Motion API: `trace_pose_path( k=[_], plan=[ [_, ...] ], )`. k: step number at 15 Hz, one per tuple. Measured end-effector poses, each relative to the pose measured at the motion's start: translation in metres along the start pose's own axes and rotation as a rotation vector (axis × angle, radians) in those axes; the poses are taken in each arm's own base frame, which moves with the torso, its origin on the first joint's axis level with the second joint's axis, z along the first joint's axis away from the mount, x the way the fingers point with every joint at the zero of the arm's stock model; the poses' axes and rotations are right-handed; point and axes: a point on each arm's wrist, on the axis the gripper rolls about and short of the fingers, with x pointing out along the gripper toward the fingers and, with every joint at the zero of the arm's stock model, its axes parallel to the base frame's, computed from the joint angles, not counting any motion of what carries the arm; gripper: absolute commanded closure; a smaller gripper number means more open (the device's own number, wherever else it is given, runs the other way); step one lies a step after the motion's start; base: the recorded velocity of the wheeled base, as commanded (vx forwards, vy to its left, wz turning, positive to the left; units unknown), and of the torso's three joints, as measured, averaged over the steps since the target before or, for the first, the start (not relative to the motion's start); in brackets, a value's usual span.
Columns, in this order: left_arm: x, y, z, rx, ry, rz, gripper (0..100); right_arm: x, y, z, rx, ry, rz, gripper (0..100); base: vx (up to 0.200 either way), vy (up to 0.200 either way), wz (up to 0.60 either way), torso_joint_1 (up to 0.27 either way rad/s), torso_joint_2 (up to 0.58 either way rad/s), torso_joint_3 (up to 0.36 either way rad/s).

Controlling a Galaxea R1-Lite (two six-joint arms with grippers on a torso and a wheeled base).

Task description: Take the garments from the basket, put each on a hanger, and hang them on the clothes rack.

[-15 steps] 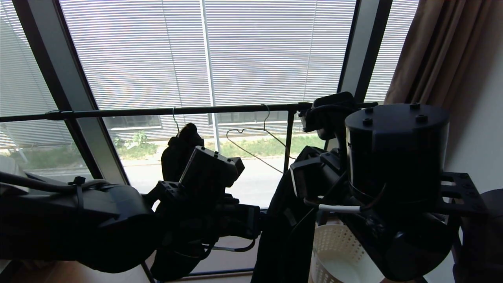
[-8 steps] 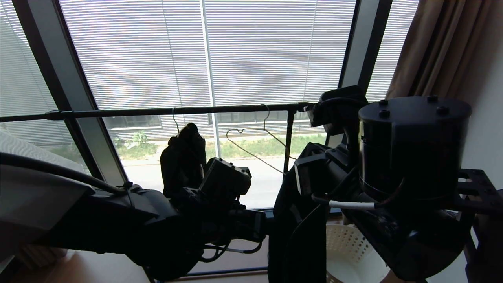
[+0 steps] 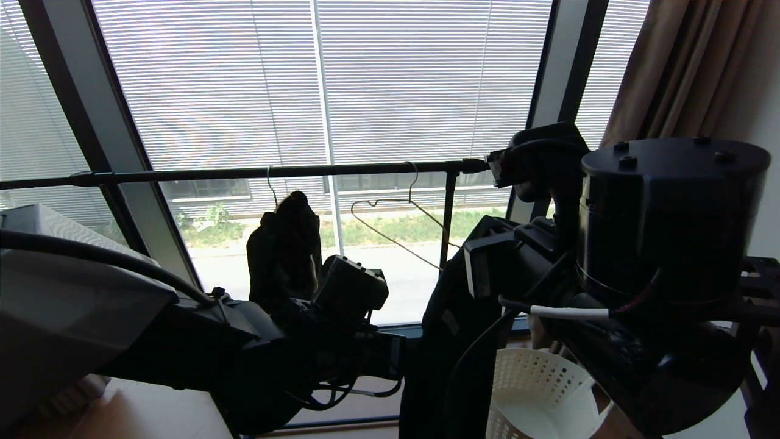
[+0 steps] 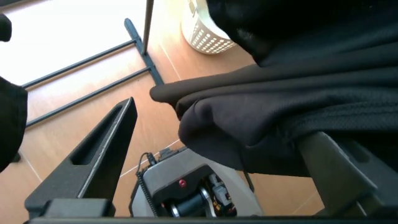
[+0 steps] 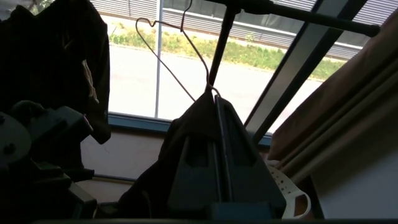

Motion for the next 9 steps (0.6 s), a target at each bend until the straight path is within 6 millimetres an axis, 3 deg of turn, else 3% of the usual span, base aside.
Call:
trace_pose_path(
  k=[4,5,9],
  plan=[
    [-0.011,0.014,-0.006,-0.021,-0.017,0.053,0,0.009,-0.013,0.003,0.014,0.003,-0.026,100,0.000,0.000,0.00,0.000,0.00,0.000],
    [-0.017,0.017,-0.007,-0.026,-0.024,0.056,100,0.012,-0.016,0.003,0.018,0.005,-0.034,100,0.000,0.000,0.00,0.000,0.00,0.000],
    [-0.044,0.020,-0.008,-0.032,-0.068,0.047,100,0.017,-0.022,0.002,0.012,0.016,-0.047,100,0.000,0.000,0.00,0.000,0.00,0.000]
  ],
)
